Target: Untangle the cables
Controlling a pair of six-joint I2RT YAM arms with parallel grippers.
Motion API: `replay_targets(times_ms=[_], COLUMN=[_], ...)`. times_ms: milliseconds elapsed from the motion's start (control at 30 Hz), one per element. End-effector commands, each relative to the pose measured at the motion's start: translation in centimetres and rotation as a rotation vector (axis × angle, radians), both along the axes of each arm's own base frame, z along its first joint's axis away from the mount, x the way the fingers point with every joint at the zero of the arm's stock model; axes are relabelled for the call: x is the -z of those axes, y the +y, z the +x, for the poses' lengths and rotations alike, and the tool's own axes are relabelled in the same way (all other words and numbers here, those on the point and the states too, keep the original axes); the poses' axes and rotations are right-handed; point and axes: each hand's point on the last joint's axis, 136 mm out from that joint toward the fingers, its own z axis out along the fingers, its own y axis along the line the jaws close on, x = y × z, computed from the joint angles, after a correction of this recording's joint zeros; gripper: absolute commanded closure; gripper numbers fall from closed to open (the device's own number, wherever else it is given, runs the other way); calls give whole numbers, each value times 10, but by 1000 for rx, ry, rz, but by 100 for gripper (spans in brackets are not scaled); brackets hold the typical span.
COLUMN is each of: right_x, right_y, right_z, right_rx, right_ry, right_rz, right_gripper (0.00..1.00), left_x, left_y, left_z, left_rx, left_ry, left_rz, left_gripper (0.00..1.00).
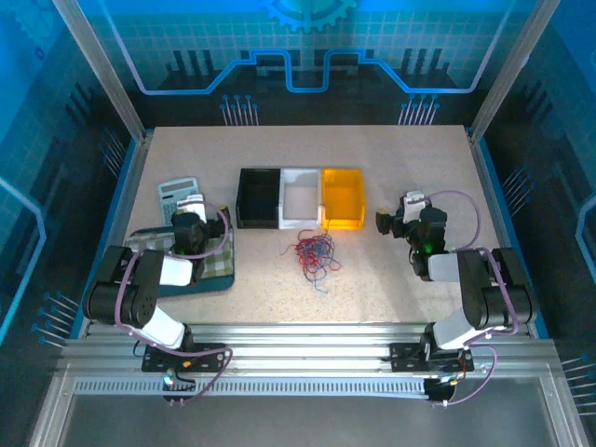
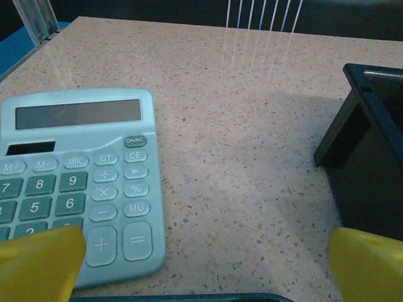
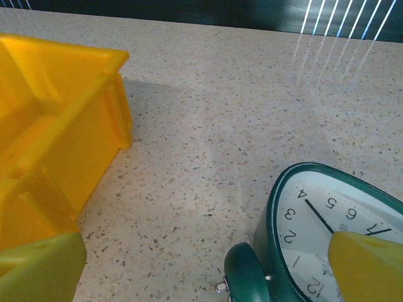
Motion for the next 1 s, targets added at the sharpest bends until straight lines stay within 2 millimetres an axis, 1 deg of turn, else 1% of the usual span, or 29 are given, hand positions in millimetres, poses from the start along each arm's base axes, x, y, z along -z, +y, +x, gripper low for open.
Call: replay_targets(times_ms=[0, 900, 967], right_x=[-8, -8, -8], right_y=[1, 1, 1], right_z=[5, 6, 5], right_rx=[-8, -7, -6], right_ry=[-30, -30, -29], right_rz=[-7, -7, -6], right_gripper=[0, 0, 0], left_x=[-10, -10, -12], left_y=[1, 0, -1], left_z=[7, 7, 7], left_rx=[8, 5, 10], left_ry=[-35, -35, -44], left_rz=[5, 13, 14], left_gripper=[1, 1, 0])
